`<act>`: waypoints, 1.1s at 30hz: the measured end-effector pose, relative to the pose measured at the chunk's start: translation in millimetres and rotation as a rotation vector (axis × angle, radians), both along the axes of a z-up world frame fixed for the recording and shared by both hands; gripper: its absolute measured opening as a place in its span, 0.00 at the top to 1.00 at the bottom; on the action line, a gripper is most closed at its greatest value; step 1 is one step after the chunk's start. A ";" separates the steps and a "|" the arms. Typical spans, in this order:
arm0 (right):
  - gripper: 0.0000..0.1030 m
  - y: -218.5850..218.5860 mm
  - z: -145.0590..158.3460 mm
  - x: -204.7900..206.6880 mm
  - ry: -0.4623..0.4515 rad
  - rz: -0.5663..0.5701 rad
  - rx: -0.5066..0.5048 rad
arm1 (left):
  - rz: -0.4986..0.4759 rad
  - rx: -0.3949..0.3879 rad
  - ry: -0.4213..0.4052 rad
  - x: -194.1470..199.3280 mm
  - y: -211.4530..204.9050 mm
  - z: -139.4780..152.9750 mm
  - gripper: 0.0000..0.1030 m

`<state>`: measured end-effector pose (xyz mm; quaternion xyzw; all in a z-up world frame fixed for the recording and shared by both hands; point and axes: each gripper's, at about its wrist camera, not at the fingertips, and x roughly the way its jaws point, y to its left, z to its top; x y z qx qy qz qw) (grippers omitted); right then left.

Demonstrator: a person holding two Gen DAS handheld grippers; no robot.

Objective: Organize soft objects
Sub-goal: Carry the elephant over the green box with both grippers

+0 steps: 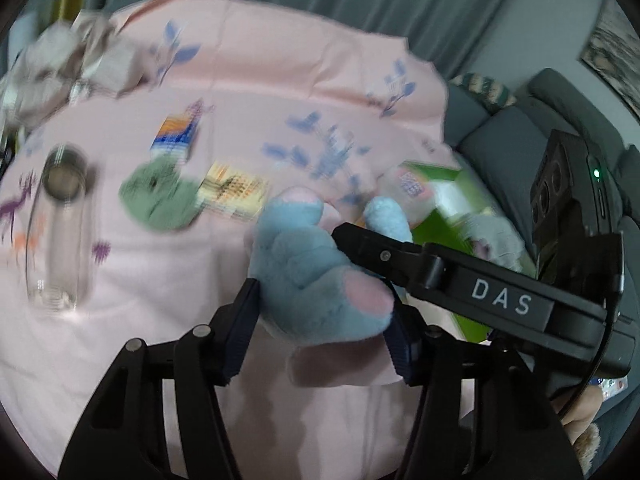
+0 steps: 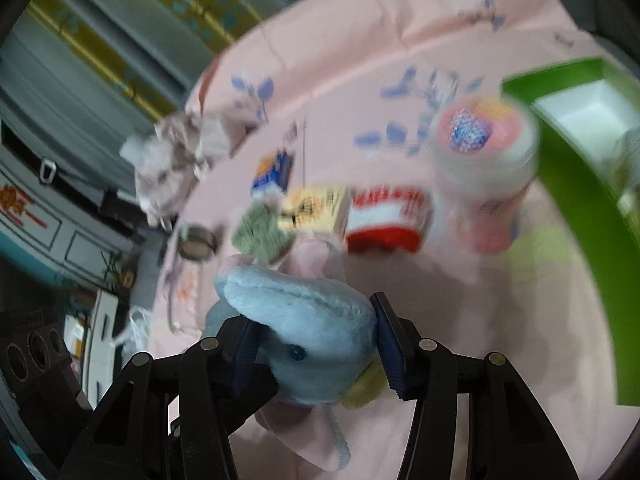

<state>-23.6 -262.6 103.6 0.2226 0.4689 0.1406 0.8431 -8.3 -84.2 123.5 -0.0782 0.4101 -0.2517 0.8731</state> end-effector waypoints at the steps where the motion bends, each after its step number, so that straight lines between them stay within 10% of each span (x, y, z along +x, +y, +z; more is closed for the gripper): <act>1: 0.47 -5.6 9.1 -2.1 -0.028 -0.009 0.000 | -0.014 0.002 -0.025 -0.8 -6.5 8.5 0.45; 17: 0.47 -156.6 82.9 -23.6 -0.309 -0.387 0.021 | -0.323 -0.017 -0.250 13.7 -160.7 68.0 0.45; 33: 0.47 -254.1 7.9 -28.6 -0.118 -0.643 0.092 | -0.481 0.048 -0.078 39.5 -260.2 -2.4 0.45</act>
